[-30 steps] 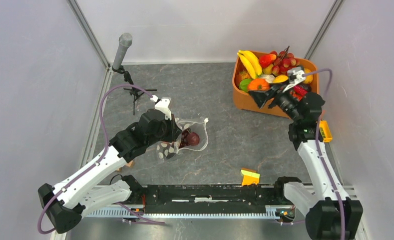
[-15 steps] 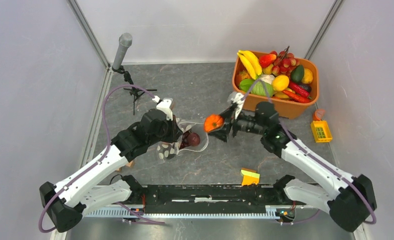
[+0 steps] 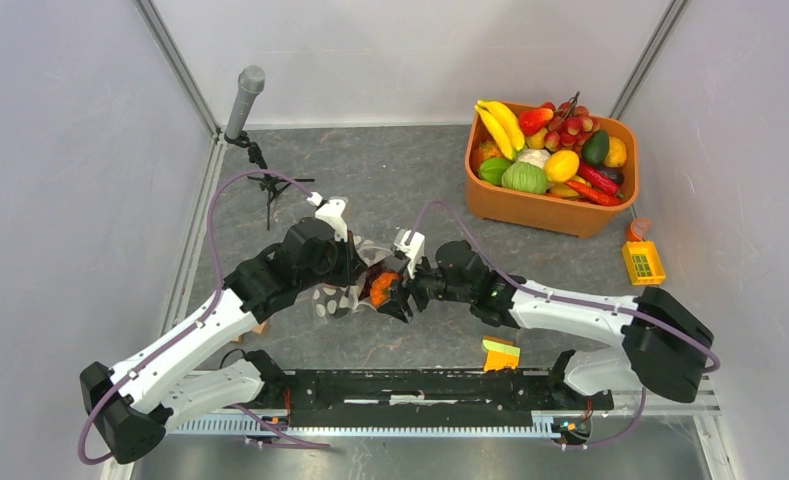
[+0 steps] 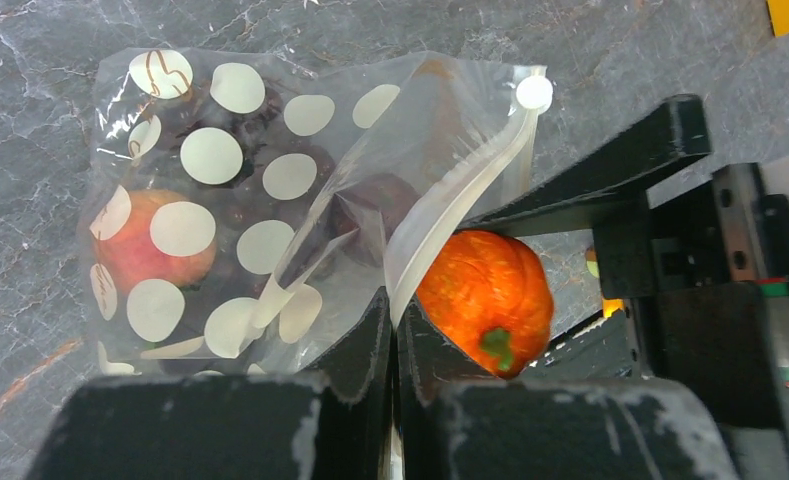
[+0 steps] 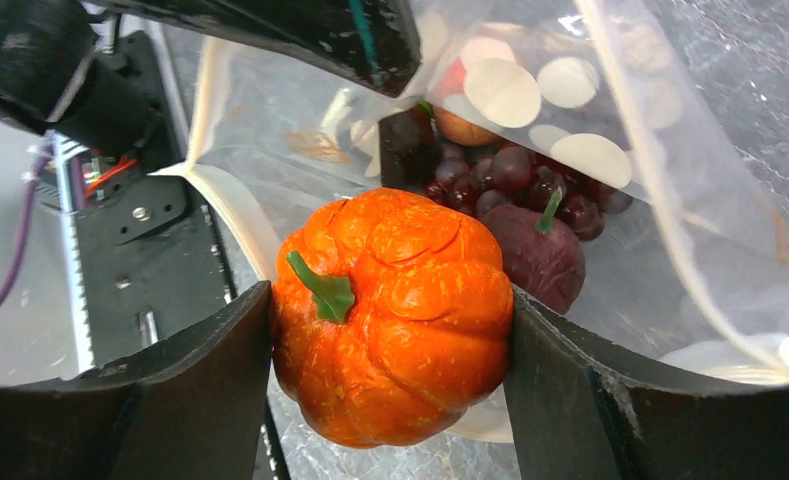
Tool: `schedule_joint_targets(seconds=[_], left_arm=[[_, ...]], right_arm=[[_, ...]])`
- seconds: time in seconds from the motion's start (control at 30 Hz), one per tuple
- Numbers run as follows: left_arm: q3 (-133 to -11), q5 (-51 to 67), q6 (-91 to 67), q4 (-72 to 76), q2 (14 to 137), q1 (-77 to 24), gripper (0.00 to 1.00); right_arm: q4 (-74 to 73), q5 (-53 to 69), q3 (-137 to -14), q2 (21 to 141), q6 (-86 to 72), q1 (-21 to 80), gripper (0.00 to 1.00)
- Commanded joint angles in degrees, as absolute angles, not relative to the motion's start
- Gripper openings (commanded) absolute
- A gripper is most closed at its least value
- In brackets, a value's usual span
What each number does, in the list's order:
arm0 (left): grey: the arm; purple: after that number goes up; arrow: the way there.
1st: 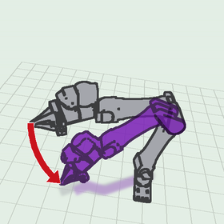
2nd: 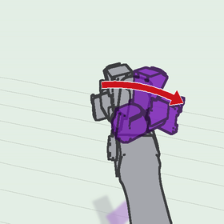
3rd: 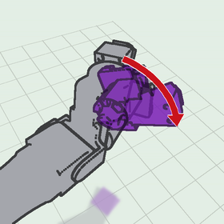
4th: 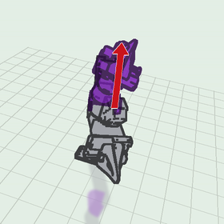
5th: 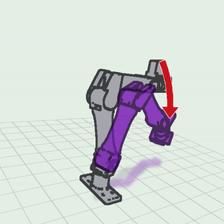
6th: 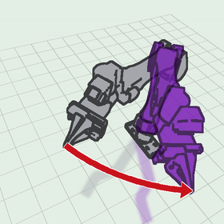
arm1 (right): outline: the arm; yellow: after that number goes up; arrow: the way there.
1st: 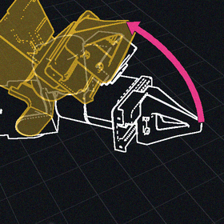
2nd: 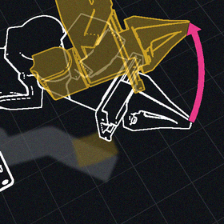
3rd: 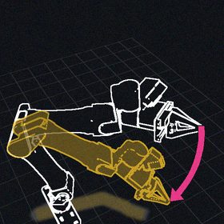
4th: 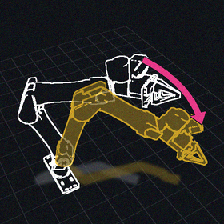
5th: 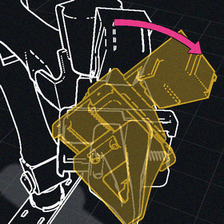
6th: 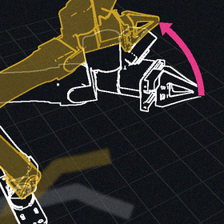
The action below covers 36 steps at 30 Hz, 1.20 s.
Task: Place the food in the zip-top bag and seal the zipper
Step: Place the fake vegetable in the zipper food storage bag.
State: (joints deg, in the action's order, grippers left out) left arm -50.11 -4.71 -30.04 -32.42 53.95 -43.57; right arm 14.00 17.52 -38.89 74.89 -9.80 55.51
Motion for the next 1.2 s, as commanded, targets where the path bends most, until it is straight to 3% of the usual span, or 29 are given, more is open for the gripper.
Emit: schedule_joint_targets(seconds=[0.0, 0.23, 0.5, 0.73, 0.97, 1.17], left_arm=[[-50.89, -3.50, -30.62, -31.79, 53.41, -43.33, 0.07], [-50.88, -3.56, -30.47, -32.01, 52.75, -43.33, 0.07], [-52.67, -1.67, -30.87, -30.83, 53.27, -43.33, 0.08], [-54.92, 1.69, -33.23, -28.06, 52.26, -43.33, 0.08], [-54.55, -2.95, -34.82, -28.14, 49.63, -43.33, 0.09], [-52.27, -7.52, -36.72, -27.51, 46.82, -43.33, 0.12]], right_arm=[[20.46, 7.54, -41.47, 77.48, -10.36, 57.64, 0.50], [25.50, -1.75, -39.25, 75.77, -10.73, 57.75, 0.51], [27.78, 5.42, -42.43, 81.92, -12.39, 58.64, 0.50], [25.76, 6.08, -47.95, 84.60, -6.27, 58.89, 0.57], [16.14, 14.09, -54.49, 86.34, 0.72, 58.89, 0.79], [18.12, 14.01, -50.67, 80.44, 0.09, 58.23, 0.98]])
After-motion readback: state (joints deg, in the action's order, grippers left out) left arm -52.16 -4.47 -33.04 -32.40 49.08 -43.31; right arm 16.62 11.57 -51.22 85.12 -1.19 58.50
